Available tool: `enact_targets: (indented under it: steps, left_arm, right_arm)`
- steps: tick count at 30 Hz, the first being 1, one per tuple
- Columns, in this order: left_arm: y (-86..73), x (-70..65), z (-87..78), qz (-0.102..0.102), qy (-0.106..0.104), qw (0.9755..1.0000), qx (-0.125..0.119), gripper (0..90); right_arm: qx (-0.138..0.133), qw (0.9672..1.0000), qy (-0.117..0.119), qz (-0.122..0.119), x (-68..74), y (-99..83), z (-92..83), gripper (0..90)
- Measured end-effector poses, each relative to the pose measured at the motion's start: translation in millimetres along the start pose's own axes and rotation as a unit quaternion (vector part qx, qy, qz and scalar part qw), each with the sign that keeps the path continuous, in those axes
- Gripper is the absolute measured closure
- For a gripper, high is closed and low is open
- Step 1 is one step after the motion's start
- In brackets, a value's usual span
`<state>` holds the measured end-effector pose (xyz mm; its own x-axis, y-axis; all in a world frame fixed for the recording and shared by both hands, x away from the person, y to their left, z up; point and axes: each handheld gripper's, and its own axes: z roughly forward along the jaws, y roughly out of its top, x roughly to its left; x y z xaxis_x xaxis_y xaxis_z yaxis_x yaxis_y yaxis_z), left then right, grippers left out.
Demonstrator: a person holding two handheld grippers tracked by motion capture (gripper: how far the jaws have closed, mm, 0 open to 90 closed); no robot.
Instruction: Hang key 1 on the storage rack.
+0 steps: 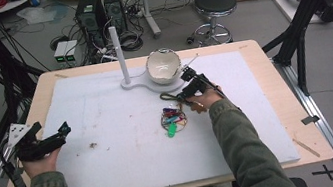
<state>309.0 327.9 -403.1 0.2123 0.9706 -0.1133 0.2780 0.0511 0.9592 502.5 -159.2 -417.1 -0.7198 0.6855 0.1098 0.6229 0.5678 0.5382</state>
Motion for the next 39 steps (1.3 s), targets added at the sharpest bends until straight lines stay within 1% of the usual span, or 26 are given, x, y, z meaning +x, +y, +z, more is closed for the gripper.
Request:
enact_targets:
  steps: [1,2,3,6,8,9,11,13,14,16,18,21,23,25,26,27,29,32,35,37,39]
  left_arm:
    - [-0.1,0.0,0.3,0.0,-0.001,1.0,0.001,1.7]
    - [-0.3,0.0,0.8,-0.001,-0.001,1.0,0.002,1.7]
    - [-0.3,-0.2,1.1,0.0,-0.002,1.0,0.004,1.7]
    - [-0.2,-0.6,1.3,0.003,-0.003,1.0,0.005,1.7]
    - [-0.3,-0.9,1.5,0.003,-0.003,1.0,0.004,1.7]
    - [-0.3,-1.0,1.7,0.003,-0.003,1.0,0.005,1.7]
    - [-0.3,-1.0,1.7,0.003,-0.003,1.0,0.006,1.7]
    - [-0.4,-1.1,1.8,0.004,-0.004,1.0,0.006,1.7]
    - [-0.4,-1.1,1.8,0.004,-0.004,1.0,0.006,1.7]
    - [-0.3,-1.2,1.7,0.004,-0.004,1.0,0.006,1.7]
    - [-0.4,-1.0,1.8,0.003,-0.004,1.0,0.007,1.7]
    - [-0.4,-1.0,1.9,0.004,-0.004,1.0,0.007,1.7]
    - [-0.4,-1.2,1.7,0.005,-0.005,0.9999,0.008,1.7]
    - [-0.4,-1.4,1.6,0.005,-0.005,0.9999,0.008,1.7]
    - [-0.4,-1.9,1.7,0.005,-0.006,0.9999,0.008,1.7]
    - [-0.4,-1.9,1.7,0.005,-0.006,0.9999,0.008,1.7]
    - [-0.3,-2.2,1.8,0.006,-0.008,0.9999,0.008,1.7]
    - [-0.2,-2.3,1.7,0.005,-0.009,0.9999,0.008,1.7]
    - [-0.2,-2.4,1.7,0.003,-0.009,0.9999,0.007,1.7]
    - [-0.2,-2.5,1.8,0.002,-0.01,0.9999,0.006,1.7]
    - [-0.3,-2.2,2.0,0.003,-0.011,0.9999,0.007,1.7]
  right_arm:
    - [0.002,0.9999,0.012,0.002,0.3,-0.2,0.1,61.1]
    - [0.004,0.9998,0.018,-0.001,0.4,-0.3,0.6,63.7]
    - [0.006,0.9997,0.023,0.001,1.1,-0.4,0.9,65.5]
    - [0.008,0.9996,0.028,-0.004,1.8,-0.5,1.9,69.2]
    - [0.012,0.9992,0.039,-0.004,1.6,-1.4,2.2,72.2]
    - [0.015,0.9991,0.041,-0.002,1.9,-1.5,1.9,73.6]
    - [0.015,0.999,0.041,-0.006,1.5,-1.8,1.8,74.9]
    - [0.014,0.9992,0.037,-0.009,3.1,-1.6,1.0,77.3]
    - [0.018,0.9991,0.039,-0.003,3.9,-1.7,0.2,77.8]
    - [0.015,0.999,0.042,-0.005,3.1,-1.7,0.5,78.2]
    - [0.018,0.9992,0.035,-0.009,3.9,-1.7,-0.9,78.4]
    - [0.015,0.9993,0.032,-0.006,4.2,-1.9,-4.4,78.6]
    - [0.012,0.9992,0.037,-0.007,3.4,-1.8,-8.7,78.6]
    - [0.011,0.9992,0.037,-0.005,4.0,-1.9,-11.1,78.5]
    - [0.007,0.999,0.044,-0.003,5.4,-1.8,-17.0,78.5]
    - [0.006,0.999,0.043,-0.004,6.2,-1.8,-19.0,78.5]
    - [0.003,0.9987,0.05,-0.004,7.8,-1.6,-23.6,78.6]
    - [0.003,0.9985,0.054,0.0,10.1,-1.4,-29.1,78.5]
    - [0.004,0.9985,0.054,-0.002,12.4,-1.3,-32.5,78.5]
    - [-0.001,0.9984,0.056,-0.002,15.0,-1.0,-38.6,78.5]
    - [-0.002,0.9983,0.058,-0.001,15.3,-0.9,-40.5,78.5]
